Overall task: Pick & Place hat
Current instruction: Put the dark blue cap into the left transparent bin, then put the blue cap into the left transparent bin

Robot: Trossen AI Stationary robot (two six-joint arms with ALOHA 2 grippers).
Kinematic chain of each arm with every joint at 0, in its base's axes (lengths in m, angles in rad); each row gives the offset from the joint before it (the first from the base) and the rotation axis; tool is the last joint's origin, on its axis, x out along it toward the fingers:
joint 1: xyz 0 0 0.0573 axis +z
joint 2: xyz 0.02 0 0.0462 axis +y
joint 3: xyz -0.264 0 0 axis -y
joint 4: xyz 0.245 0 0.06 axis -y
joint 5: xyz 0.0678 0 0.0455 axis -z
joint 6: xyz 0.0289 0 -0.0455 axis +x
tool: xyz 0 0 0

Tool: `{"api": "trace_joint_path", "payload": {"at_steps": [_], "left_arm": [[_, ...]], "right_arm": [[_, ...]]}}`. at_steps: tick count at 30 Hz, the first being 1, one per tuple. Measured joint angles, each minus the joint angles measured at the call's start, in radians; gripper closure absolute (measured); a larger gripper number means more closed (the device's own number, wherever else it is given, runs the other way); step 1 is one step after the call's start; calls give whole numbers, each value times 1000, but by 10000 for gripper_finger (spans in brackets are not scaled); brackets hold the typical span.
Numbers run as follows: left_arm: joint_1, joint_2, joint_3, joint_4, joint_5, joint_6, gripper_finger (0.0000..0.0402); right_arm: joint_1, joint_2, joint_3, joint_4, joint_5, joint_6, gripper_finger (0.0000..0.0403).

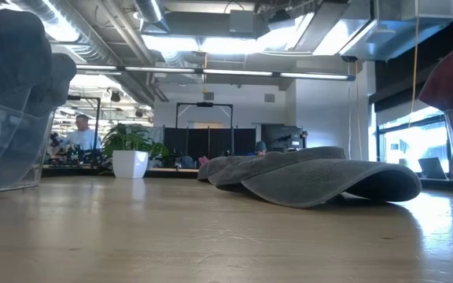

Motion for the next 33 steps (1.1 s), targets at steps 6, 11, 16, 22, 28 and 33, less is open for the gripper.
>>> {"api": "trace_joint_path", "payload": {"at_steps": [6,11,16,22,28,33], "left_arm": [[0,-27,0,0,-23,-31,229],[0,-77,0,0,-147,-49,221],[0,-137,0,32,-464,-60,224],[81,-171,1,329,-664,304,222],[322,-159,1,690,-388,856,224],[520,-130,1,911,-122,1222,222]], "right_arm": [[0,0,0,0,-1,-2,157],[0,0,0,1,-1,2,157],[0,15,0,30,-1,-2,157],[-45,119,0,34,-114,7,157],[-186,283,-1,23,-282,68,157],[-298,407,-1,-94,-358,123,157]]}}
